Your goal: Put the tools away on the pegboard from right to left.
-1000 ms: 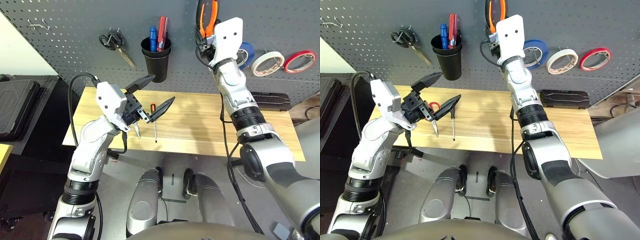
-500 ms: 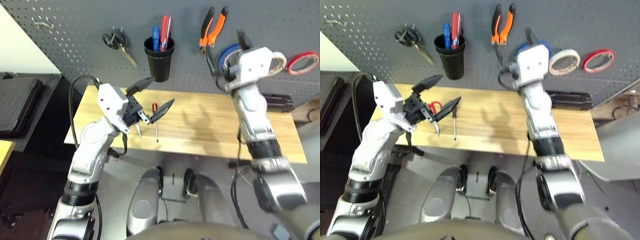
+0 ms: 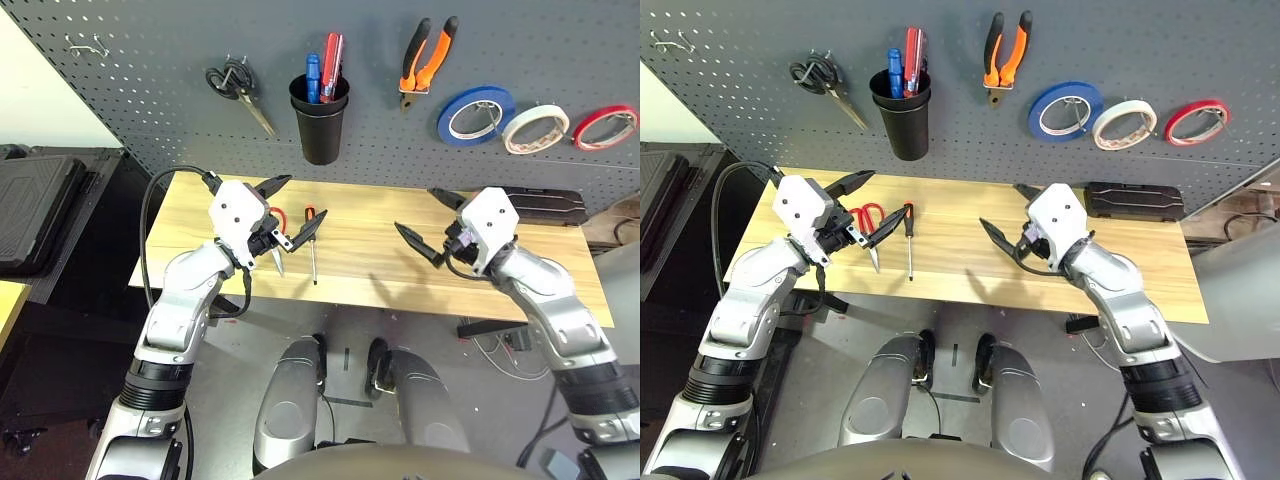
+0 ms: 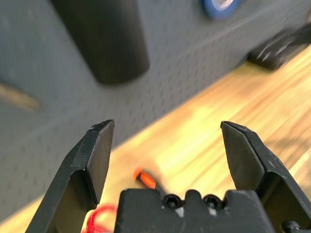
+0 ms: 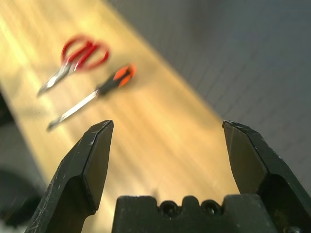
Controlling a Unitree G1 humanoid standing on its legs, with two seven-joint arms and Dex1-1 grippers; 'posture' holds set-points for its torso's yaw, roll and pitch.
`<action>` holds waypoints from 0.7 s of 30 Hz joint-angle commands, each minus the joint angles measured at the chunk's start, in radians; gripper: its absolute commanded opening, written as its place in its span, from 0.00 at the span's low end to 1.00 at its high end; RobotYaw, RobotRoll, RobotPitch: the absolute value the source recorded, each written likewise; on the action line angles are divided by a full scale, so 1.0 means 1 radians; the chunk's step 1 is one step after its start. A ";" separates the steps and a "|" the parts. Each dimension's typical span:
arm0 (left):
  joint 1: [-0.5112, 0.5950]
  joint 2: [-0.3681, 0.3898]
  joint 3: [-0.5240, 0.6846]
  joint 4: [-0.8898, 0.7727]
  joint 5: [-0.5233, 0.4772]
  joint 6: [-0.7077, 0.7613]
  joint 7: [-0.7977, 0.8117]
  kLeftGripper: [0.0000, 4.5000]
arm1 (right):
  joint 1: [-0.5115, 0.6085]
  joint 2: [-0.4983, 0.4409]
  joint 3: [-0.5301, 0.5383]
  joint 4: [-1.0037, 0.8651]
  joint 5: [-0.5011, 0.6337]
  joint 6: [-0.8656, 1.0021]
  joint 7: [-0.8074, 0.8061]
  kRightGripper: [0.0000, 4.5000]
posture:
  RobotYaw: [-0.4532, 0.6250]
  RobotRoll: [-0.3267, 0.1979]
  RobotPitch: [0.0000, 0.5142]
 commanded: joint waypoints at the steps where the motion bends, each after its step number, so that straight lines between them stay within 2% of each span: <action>1: 0.005 -0.013 -0.040 0.027 0.055 0.070 0.045 1.00 | 0.041 -0.042 0.012 0.010 -0.002 0.026 0.060 0.99 | 0.59 0.62 0.46; 9: -0.014 -0.073 -0.087 0.132 0.113 0.120 0.113 1.00 | 0.082 -0.084 0.040 0.061 -0.040 0.010 0.125 0.99 | 0.57 0.62 0.50; 21: -0.171 -0.232 -0.067 0.351 0.157 0.356 0.297 1.00 | 0.117 -0.070 0.070 0.060 -0.102 -0.011 0.117 0.99 | 0.55 0.62 0.58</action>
